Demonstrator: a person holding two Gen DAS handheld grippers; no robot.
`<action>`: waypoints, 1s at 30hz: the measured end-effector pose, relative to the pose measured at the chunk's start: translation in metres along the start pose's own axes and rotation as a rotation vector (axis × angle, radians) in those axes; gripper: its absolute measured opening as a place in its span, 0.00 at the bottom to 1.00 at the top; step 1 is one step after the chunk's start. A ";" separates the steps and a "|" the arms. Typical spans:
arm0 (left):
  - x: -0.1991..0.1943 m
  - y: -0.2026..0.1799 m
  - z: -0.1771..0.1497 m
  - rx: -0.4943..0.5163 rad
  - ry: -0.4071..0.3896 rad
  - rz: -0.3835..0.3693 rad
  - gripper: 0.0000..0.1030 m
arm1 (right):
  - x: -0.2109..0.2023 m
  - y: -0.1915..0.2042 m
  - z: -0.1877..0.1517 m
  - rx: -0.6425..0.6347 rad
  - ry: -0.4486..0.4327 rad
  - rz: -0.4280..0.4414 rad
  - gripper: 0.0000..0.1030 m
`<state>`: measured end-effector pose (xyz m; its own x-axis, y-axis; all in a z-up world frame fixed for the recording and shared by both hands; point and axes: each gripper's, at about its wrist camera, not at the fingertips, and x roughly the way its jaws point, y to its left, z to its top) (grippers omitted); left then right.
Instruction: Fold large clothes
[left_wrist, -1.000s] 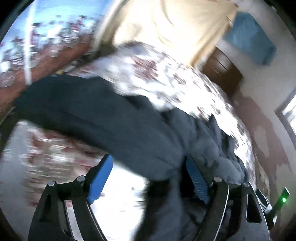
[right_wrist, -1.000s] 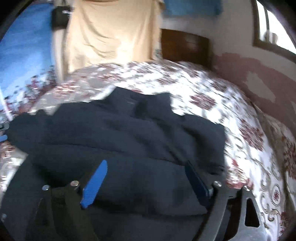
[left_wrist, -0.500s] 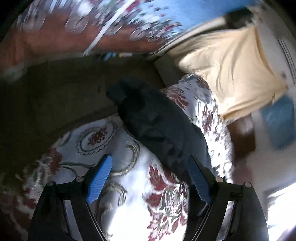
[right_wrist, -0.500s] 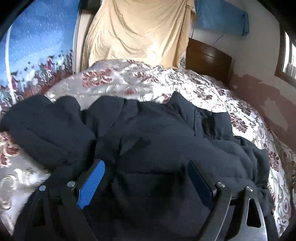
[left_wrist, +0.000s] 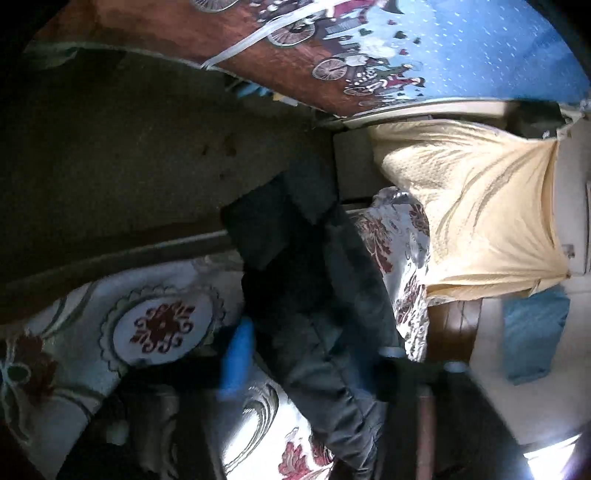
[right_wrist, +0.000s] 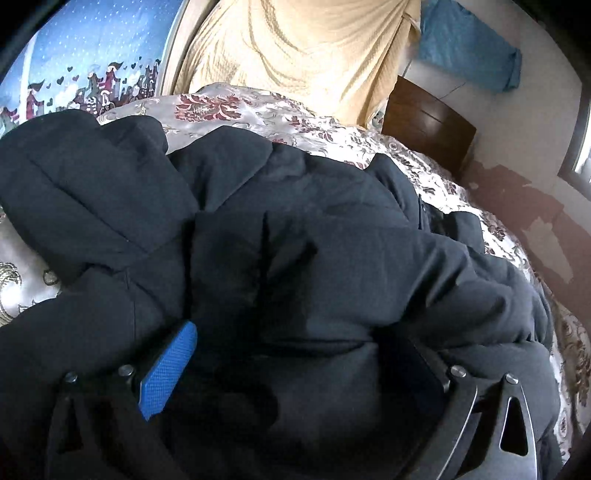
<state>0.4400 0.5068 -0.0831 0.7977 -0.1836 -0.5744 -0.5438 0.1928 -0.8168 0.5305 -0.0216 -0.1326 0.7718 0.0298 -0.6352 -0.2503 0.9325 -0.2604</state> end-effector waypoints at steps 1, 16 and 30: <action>-0.005 -0.006 0.000 0.040 -0.020 0.006 0.10 | 0.001 0.001 -0.001 0.000 -0.002 0.000 1.00; -0.116 -0.189 -0.120 0.619 -0.235 -0.216 0.03 | -0.054 -0.078 0.006 0.310 -0.074 0.316 1.00; -0.105 -0.326 -0.381 1.199 -0.063 -0.388 0.03 | -0.134 -0.231 -0.022 0.572 -0.095 0.414 1.00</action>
<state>0.4344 0.0954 0.2232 0.8805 -0.3843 -0.2775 0.2801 0.8941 -0.3495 0.4716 -0.2487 -0.0032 0.7340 0.4296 -0.5261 -0.2082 0.8796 0.4278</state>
